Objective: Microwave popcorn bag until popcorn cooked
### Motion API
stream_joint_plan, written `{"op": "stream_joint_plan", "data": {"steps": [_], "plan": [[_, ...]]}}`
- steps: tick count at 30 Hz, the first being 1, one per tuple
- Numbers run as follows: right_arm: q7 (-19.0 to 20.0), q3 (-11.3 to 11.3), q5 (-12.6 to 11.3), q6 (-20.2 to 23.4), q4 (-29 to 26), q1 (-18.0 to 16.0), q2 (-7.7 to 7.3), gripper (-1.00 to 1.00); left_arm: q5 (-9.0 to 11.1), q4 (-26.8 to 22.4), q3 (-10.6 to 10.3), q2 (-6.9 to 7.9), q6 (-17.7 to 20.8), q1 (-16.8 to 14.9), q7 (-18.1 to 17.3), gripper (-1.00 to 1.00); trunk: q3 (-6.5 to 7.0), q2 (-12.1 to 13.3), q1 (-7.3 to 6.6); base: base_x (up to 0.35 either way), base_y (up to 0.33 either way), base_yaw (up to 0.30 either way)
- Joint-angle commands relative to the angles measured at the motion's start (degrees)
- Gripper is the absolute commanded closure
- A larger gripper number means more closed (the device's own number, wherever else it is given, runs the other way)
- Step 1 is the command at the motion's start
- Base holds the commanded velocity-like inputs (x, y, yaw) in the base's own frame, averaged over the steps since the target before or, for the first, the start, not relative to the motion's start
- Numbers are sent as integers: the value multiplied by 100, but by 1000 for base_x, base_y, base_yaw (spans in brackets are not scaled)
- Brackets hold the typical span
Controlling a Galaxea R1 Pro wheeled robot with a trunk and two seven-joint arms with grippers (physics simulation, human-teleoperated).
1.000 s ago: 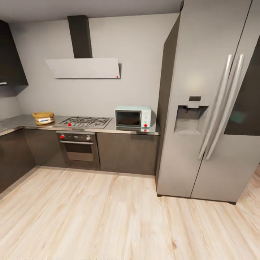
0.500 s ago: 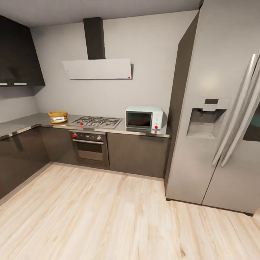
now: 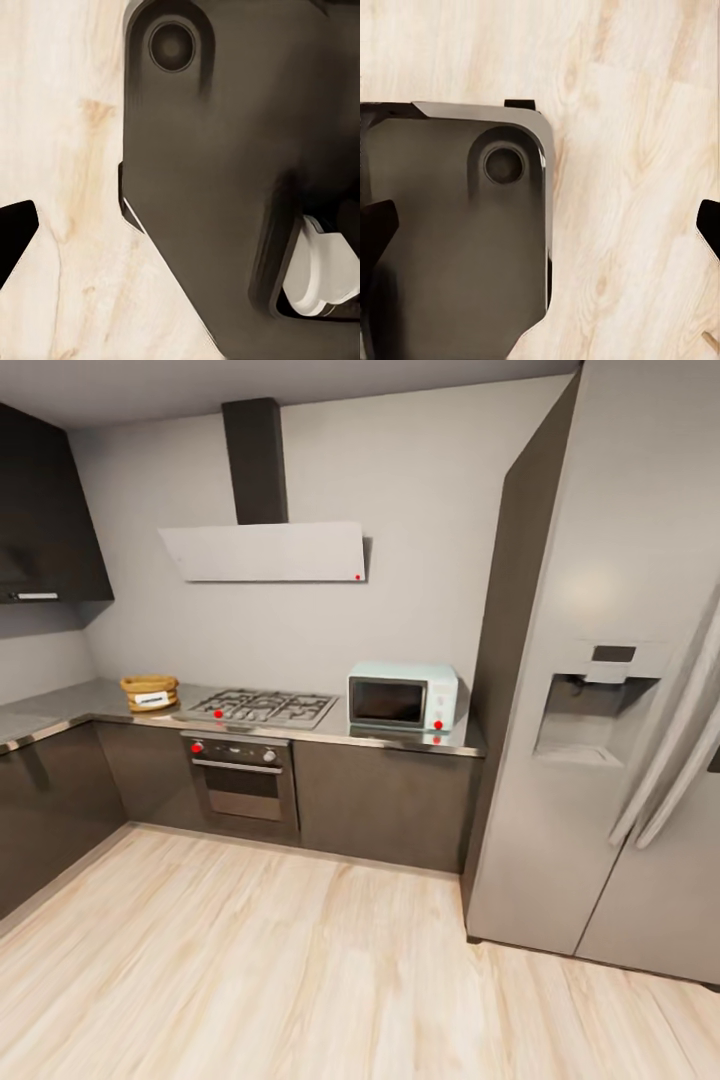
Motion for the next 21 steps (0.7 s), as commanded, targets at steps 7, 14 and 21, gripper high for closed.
{"op": "stream_joint_plan", "data": {"steps": [7,14,21], "plan": [[0,2,1,-20,6,-4,1,-100,-3,-12,209,60,2,4,2,-100,120,278,-150,341,0,0],[2,2,0,-20,6,-4,-1,-100,-2,-12,238,66,3,1,2,-100,246,559,-304,341,0,0],[7,2,0,-20,6,-4,0,-100,-3,-12,240,67,10,2,2,-100,371,839,-457,332,76,0]]}}
